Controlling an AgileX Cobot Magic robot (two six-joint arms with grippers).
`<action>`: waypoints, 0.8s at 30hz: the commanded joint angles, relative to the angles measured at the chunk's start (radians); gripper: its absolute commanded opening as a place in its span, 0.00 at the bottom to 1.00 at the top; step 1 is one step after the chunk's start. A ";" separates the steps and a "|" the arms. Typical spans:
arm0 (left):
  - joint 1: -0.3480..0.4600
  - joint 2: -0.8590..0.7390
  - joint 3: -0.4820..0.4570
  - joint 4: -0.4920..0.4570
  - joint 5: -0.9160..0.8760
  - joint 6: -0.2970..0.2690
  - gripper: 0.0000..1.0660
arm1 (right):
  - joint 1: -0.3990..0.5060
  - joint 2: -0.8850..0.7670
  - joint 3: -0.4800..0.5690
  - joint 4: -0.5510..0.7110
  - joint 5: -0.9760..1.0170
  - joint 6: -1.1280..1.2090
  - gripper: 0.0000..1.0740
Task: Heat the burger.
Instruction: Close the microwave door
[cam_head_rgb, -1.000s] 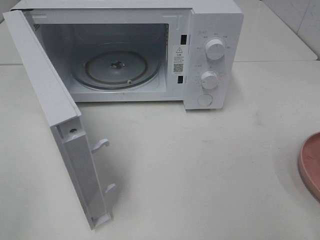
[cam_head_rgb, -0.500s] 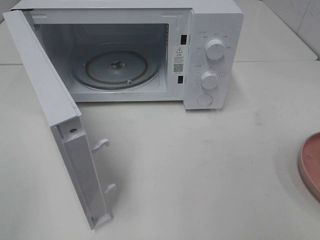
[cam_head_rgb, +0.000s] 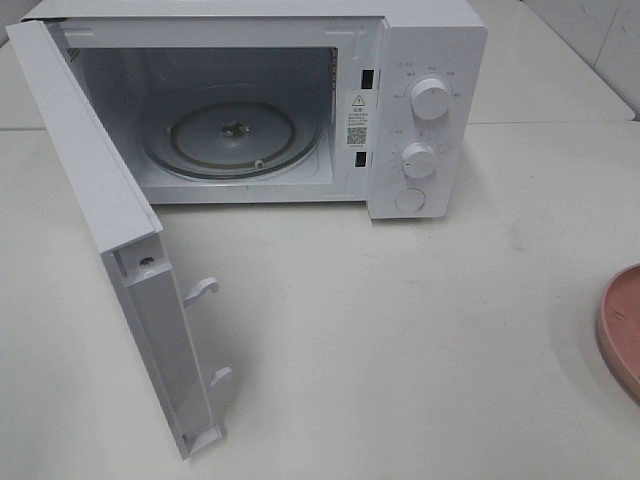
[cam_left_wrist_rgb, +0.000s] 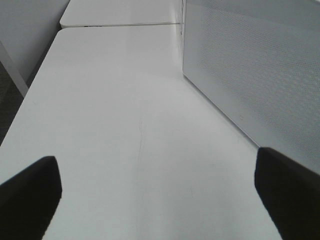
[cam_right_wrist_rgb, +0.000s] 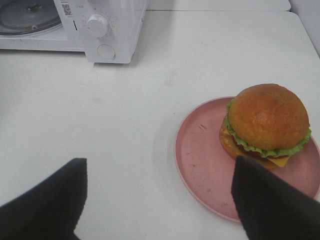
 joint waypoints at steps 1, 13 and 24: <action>0.004 -0.021 0.004 0.001 -0.008 -0.003 0.95 | -0.009 -0.027 0.001 -0.003 -0.003 -0.014 0.71; 0.004 -0.021 0.004 0.001 -0.008 -0.003 0.95 | -0.007 -0.027 0.001 -0.003 -0.003 -0.014 0.71; 0.004 -0.021 0.004 0.001 -0.008 -0.003 0.95 | -0.007 -0.027 0.001 -0.003 -0.003 -0.014 0.71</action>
